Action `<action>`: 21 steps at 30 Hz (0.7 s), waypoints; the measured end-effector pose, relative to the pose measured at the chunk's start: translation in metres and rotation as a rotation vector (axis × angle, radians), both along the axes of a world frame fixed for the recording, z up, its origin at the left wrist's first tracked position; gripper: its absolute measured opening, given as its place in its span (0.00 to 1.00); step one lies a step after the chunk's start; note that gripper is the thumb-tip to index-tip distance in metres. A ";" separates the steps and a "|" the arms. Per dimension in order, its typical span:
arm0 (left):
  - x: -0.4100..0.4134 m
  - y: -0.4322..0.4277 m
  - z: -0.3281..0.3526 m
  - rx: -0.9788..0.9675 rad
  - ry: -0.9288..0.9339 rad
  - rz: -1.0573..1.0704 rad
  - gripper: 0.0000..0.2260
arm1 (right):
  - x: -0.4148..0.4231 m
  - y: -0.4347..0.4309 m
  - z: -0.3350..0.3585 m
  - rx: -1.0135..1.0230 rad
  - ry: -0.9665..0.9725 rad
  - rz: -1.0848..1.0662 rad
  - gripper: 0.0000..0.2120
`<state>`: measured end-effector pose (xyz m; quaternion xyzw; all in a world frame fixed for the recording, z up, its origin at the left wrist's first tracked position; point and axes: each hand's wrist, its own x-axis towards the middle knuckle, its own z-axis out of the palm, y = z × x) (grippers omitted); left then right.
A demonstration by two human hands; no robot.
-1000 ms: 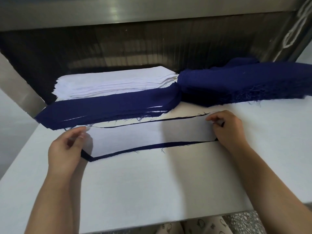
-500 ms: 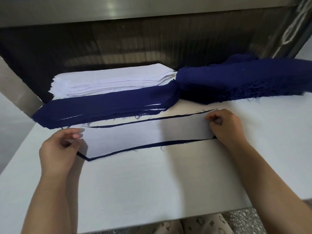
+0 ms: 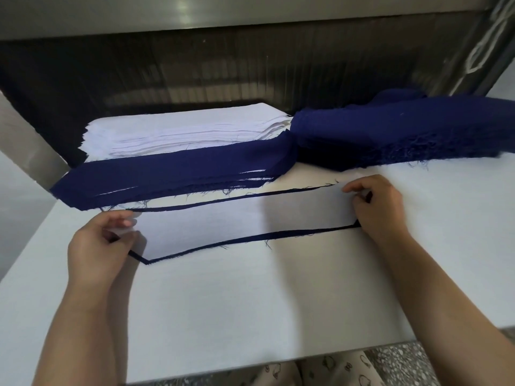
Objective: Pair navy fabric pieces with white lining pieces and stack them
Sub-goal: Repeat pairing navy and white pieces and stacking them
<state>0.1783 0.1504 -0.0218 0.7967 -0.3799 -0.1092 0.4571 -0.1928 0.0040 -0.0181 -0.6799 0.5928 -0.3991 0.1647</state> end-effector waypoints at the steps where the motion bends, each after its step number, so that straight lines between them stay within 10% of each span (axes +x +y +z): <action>1: 0.000 -0.001 0.000 0.005 -0.013 -0.006 0.16 | 0.000 0.000 0.000 -0.001 0.009 -0.004 0.17; 21: -0.005 -0.003 0.003 0.037 -0.064 -0.008 0.12 | 0.000 0.000 -0.001 0.042 0.141 -0.006 0.22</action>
